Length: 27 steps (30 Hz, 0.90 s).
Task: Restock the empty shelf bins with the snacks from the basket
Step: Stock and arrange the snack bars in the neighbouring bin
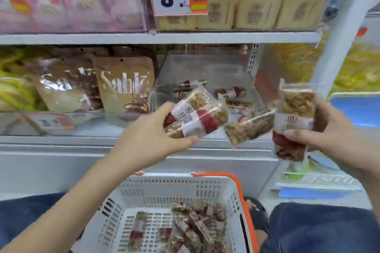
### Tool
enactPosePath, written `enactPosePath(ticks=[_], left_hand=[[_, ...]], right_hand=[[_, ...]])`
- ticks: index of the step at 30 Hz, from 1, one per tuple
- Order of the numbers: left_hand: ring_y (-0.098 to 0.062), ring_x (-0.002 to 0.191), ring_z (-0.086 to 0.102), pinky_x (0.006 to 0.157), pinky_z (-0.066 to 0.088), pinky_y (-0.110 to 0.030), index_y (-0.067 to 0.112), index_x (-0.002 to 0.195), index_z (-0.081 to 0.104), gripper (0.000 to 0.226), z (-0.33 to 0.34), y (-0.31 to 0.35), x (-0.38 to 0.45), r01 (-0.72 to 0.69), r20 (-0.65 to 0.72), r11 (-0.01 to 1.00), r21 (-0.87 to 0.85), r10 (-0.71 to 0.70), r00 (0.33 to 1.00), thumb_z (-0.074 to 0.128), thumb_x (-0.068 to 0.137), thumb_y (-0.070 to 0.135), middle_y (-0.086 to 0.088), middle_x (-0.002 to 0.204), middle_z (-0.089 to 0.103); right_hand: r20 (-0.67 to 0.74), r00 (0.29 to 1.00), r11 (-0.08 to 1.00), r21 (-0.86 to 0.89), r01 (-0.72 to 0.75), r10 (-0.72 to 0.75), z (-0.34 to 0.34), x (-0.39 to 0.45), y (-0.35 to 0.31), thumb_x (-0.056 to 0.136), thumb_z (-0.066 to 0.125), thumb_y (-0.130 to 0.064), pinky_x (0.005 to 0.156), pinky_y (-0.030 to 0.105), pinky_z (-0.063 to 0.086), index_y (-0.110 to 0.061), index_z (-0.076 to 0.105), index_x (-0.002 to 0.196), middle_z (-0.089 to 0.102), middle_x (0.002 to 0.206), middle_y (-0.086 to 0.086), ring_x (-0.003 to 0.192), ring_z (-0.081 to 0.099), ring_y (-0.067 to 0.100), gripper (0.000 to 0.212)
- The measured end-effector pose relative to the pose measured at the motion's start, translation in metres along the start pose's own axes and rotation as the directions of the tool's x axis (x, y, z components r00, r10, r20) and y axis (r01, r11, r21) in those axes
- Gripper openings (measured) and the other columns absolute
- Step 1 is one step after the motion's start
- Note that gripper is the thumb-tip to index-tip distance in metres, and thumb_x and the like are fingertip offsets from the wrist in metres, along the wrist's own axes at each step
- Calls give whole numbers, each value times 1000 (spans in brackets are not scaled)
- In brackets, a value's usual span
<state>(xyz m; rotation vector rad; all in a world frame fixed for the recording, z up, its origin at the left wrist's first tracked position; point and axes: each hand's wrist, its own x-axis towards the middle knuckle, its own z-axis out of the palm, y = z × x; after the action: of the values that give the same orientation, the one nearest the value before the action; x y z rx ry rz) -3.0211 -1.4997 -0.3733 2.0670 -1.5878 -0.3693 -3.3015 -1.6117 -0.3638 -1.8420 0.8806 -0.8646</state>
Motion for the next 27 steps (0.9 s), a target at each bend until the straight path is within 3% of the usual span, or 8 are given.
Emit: enactPosePath(ticks=[3,5,8,13,16,18,22,27], left_hand=[[-16,78,63,71,53,-34,44,111,46,57,-7,24,41,-36,-60,990,139,45,997,63,63,70,14,89,64],[-14,78,61,67,48,-30,40,117,46,59,4,29,74,-18,-19,971,239,23,1000,61,67,69,13,94,65],[-11,85,63,72,47,-30,35,128,46,72,29,36,115,-79,164,955,287,33,986,59,68,73,11,101,68],[-16,110,54,88,49,-32,25,144,34,76,51,59,172,-127,517,989,74,71,853,62,80,55,8,135,47],[-16,130,41,107,34,-33,27,148,29,79,69,56,198,-148,659,977,150,13,752,60,82,58,5,146,37],[-16,140,27,112,24,-30,25,149,25,82,85,48,205,-167,635,975,148,36,772,57,83,62,5,155,25],[-24,139,30,114,25,-33,28,146,33,71,105,27,197,-187,505,969,159,83,859,56,86,57,-4,151,32],[-10,105,57,90,43,-23,26,117,66,31,76,22,159,-198,263,976,90,169,950,56,91,40,6,120,63]], right_hand=[[-294,954,997,43,70,-54,-6,22,5,74,73,2,60,35,57,-47,57,90,67,94,-16,75,67,6,54],[-394,912,993,-87,82,-110,1,44,11,74,74,-8,71,25,51,-36,51,93,62,95,-13,78,61,6,41],[-349,920,964,-249,91,-177,18,77,24,71,74,-16,59,6,37,-29,46,91,58,91,-9,73,51,-6,36],[-329,938,952,-306,4,-109,5,135,48,69,70,-29,73,28,42,-26,51,108,59,109,4,95,56,19,44],[-235,967,956,-291,24,-96,7,161,52,80,69,-22,75,23,41,-18,49,118,59,107,1,96,58,19,43],[-99,993,926,-378,25,-67,20,171,61,89,61,-19,64,17,38,-16,39,133,56,103,-1,81,57,12,49],[103,979,799,-596,-79,173,27,184,106,96,41,-11,65,24,41,-29,-20,148,33,147,27,77,61,24,82],[-8,979,733,-662,-158,204,19,174,93,93,37,3,85,32,47,-27,-7,152,-13,157,19,129,45,35,79]])
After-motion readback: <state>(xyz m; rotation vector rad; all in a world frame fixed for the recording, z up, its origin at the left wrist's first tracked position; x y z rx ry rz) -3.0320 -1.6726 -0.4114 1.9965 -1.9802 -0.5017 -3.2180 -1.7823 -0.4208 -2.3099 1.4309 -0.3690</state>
